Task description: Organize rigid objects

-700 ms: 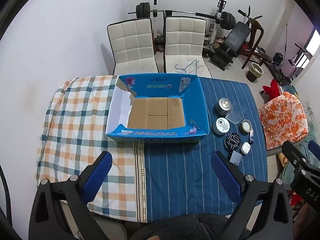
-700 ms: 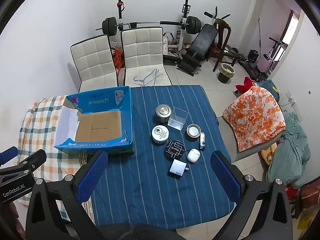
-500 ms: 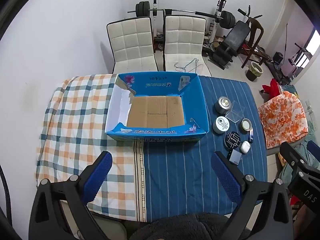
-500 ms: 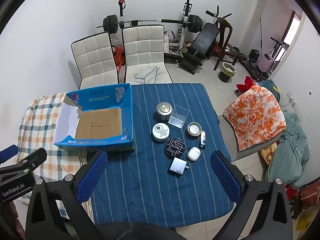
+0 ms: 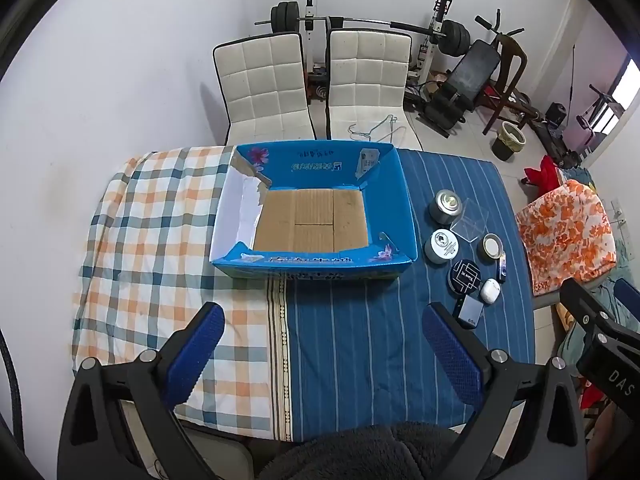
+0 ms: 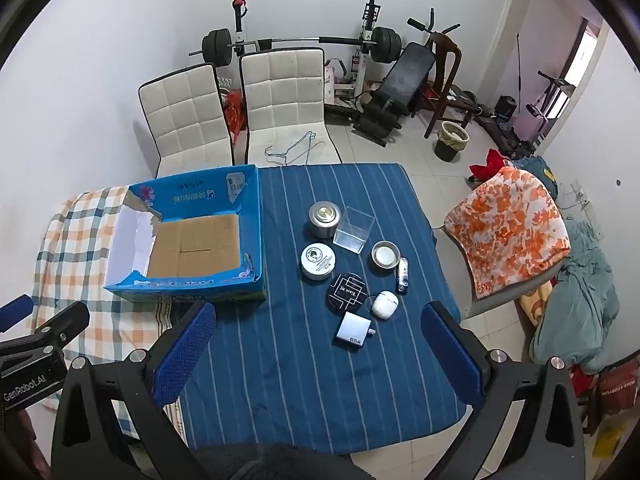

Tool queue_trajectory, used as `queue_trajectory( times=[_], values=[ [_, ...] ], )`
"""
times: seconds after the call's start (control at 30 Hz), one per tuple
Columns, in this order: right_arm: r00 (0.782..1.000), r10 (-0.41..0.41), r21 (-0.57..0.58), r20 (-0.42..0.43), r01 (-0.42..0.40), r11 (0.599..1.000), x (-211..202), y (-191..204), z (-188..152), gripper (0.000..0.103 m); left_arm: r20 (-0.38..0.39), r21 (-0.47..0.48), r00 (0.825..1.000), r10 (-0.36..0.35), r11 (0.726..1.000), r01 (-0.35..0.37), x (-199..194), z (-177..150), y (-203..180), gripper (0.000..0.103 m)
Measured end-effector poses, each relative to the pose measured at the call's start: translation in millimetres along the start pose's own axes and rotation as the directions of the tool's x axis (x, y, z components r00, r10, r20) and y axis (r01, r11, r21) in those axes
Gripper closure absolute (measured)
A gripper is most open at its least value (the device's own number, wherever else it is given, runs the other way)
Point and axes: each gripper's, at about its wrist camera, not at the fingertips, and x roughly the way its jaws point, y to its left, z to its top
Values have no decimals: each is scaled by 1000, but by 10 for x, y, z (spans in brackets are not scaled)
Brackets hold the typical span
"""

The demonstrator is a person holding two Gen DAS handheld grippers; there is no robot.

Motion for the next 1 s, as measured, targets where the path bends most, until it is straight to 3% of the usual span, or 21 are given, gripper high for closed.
queue_trajectory(
  times=[0.87,1.0],
  values=[
    [1000,5,1,-12,-5,1000,16,-18,-93,0,0,-1,1000,1,1000,-1,-1,1,-6,1],
    [1000,5,-3,-7,-5,1000,-9,-1,-54,0,11,-2,1000,2,1000,-2,6,-234,19,1]
  ],
)
